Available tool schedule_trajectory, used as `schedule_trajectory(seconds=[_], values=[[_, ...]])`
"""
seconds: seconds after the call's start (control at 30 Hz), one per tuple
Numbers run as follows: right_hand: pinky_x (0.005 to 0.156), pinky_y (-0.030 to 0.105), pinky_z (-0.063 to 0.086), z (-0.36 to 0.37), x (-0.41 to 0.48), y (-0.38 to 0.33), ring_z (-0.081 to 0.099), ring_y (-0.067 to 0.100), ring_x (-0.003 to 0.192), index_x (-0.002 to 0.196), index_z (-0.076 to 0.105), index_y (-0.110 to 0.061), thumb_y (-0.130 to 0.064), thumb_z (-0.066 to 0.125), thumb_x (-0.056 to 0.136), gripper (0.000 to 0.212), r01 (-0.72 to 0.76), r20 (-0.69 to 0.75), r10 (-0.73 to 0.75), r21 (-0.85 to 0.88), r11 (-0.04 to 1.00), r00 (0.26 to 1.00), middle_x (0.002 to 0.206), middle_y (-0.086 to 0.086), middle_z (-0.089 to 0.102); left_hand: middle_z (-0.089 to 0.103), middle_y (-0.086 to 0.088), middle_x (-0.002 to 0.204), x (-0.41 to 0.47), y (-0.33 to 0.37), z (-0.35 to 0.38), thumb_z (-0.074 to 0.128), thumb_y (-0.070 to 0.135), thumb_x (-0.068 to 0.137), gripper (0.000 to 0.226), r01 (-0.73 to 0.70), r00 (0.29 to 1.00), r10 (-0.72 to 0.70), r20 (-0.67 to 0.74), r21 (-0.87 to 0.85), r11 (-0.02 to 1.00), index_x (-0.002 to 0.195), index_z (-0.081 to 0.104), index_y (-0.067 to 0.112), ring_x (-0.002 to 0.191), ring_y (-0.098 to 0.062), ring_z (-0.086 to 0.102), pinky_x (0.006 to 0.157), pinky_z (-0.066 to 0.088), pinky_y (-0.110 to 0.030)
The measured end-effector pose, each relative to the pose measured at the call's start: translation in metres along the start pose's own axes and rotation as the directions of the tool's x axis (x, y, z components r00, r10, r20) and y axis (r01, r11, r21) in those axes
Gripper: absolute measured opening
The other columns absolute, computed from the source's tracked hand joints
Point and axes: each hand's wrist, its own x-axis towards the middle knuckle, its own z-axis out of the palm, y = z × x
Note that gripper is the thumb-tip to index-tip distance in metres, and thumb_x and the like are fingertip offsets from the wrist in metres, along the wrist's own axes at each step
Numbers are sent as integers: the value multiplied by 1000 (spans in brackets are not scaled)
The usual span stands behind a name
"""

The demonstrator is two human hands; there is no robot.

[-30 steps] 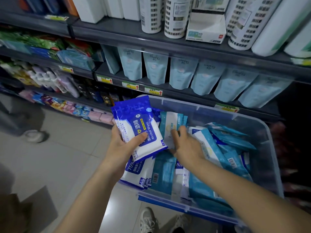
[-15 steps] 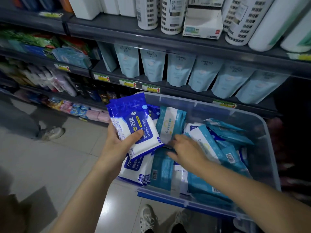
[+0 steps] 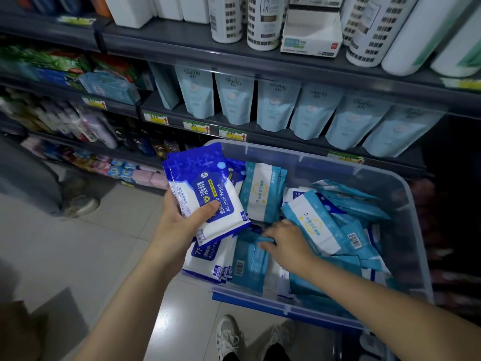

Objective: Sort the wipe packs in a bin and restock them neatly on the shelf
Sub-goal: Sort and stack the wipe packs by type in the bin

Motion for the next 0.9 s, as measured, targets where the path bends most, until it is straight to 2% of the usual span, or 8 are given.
schedule_trajectory(seconds=[0.1, 0.3, 0.4, 0.47, 0.57, 0.67, 0.83, 0.9], values=[[63, 25, 32, -32, -3, -1, 47, 15, 78, 95, 68, -10, -25, 65, 87, 17, -103, 13, 103, 191, 976, 995, 76, -7, 46, 70, -3, 110, 1, 0, 2, 74, 27, 62, 74, 3, 1000, -3, 7, -17, 1000, 129, 42, 23, 90, -23, 71, 70, 60, -40], [56, 31, 35, -111, -24, 48, 46, 19, 58, 54, 44, -20, -22, 70, 80, 37, -337, -235, 339, 48, 940, 911, 55, -3, 46, 71, 2, 102, 2, 2, 13, 73, 30, 61, 73, 3, 1000, -2, 27, -10, 1000, 127, 42, 27, 82, -18, 72, 60, 58, -34], [64, 33, 43, -118, -33, 66, 52, 26, 74, 62, 49, -19, -16, 77, 72, 30, -429, -400, 350, -126, 895, 847, 72, 2, 51, 71, 1, 105, 2, 3, 19, 73, 30, 61, 71, -7, 999, 6, 38, 10, 1000, 125, 43, 27, 84, -18, 72, 62, 59, -33], [68, 38, 45, -107, -33, 59, 52, 31, 85, 88, 61, -10, -4, 77, 68, 27, -320, -481, 145, -305, 897, 865, 91, 11, 53, 71, 0, 106, 3, 3, 22, 74, 28, 62, 70, -11, 999, 11, 49, 10, 1000, 125, 43, 27, 86, -19, 72, 64, 59, -35], [84, 35, 42, -77, -27, 36, 52, 27, 103, 116, 59, -11, -16, 52, 92, 25, 71, -150, -145, -416, 907, 978, 114, 6, 56, 71, 0, 105, 3, 4, 24, 74, 28, 62, 68, -6, 999, 5, 54, 15, 1000, 123, 43, 27, 85, -19, 72, 62, 58, -35], [86, 34, 47, -40, -18, 18, 53, 26, 107, 117, 57, -10, -4, 47, 89, 30, 452, 356, -307, -465, 761, 883, 120, 6, 56, 71, 1, 102, 3, 5, 23, 73, 30, 62, 67, 7, 999, -8, 49, 24, 1000, 122, 43, 29, 80, -17, 72, 57, 57, -33], [80, 38, 45, -15, -3, -1, 46, 31, 112, 131, 45, -12, -45, 49, 92, 52, 351, 333, -189, -540, 765, 924, 132, 10, 44, 70, 1, 104, 3, 2, 16, 74, 31, 61, 69, 16, 1000, -16, 21, 35, 999, 122, 42, 29, 85, -20, 72, 73, 58, -44], [69, 36, 43, -11, 4, -3, 47, 30, 112, 130, 45, -13, -45, 56, 89, 53, 347, 292, -210, -578, 738, 933, 133, 8, 42, 71, 1, 103, 3, 0, 14, 75, 32, 58, 71, 24, 1000, -24, 15, 30, 999, 121, 42, 30, 85, -20, 72, 74, 58, -45]])
